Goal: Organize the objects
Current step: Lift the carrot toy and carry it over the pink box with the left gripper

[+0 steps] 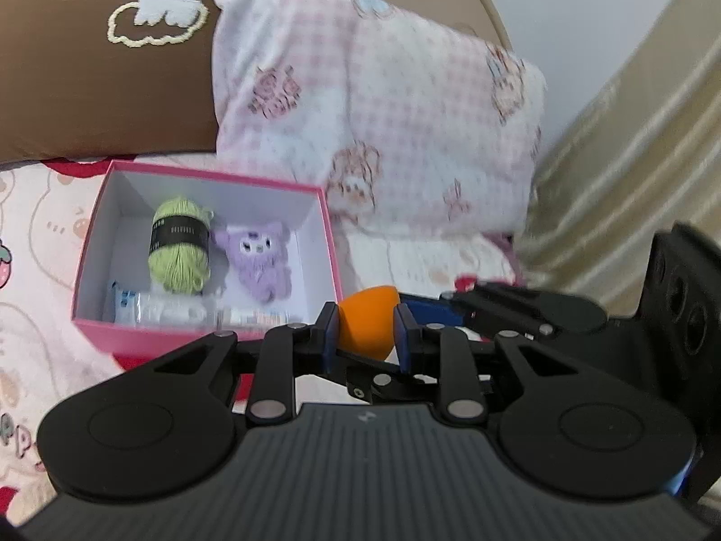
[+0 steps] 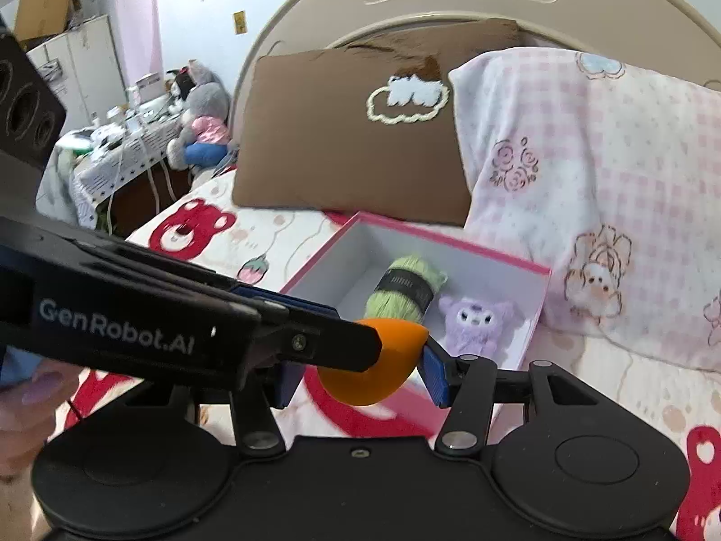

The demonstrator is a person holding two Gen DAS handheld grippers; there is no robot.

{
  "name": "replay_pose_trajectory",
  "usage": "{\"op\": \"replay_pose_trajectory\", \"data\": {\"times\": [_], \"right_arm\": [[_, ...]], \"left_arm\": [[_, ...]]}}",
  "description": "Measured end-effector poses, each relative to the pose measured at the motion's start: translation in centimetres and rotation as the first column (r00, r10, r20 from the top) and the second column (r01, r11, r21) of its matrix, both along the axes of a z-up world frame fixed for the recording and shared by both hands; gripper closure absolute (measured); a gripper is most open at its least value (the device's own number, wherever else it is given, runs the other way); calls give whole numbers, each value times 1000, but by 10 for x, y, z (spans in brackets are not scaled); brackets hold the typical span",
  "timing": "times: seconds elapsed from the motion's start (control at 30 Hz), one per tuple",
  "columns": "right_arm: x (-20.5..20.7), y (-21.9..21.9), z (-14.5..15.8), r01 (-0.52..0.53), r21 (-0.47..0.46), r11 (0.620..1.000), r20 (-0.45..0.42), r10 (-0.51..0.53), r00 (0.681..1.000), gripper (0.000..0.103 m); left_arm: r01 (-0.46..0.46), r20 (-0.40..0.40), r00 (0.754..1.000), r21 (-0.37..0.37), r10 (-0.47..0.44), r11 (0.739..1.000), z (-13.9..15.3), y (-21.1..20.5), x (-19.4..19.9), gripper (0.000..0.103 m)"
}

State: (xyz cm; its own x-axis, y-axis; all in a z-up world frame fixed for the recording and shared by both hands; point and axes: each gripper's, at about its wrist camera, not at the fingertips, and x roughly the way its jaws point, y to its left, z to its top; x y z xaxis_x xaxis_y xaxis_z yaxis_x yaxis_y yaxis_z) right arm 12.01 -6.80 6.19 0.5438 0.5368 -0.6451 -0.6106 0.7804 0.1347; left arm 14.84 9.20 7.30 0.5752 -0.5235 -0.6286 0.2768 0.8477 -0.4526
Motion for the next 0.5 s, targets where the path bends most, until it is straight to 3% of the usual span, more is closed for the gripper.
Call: {"op": "replay_pose_trajectory", "data": {"times": [0.3, 0.5], "right_arm": [[68, 12, -23, 38, -8, 999, -51, -38, 998, 44], [93, 21, -74, 55, 24, 998, -111, -52, 992, 44]], "left_arm": [[-65, 3, 998, -32, 65, 997, -38, 6, 64, 80], [-91, -64, 994, -9, 91, 996, -85, 14, 92, 79]]}}
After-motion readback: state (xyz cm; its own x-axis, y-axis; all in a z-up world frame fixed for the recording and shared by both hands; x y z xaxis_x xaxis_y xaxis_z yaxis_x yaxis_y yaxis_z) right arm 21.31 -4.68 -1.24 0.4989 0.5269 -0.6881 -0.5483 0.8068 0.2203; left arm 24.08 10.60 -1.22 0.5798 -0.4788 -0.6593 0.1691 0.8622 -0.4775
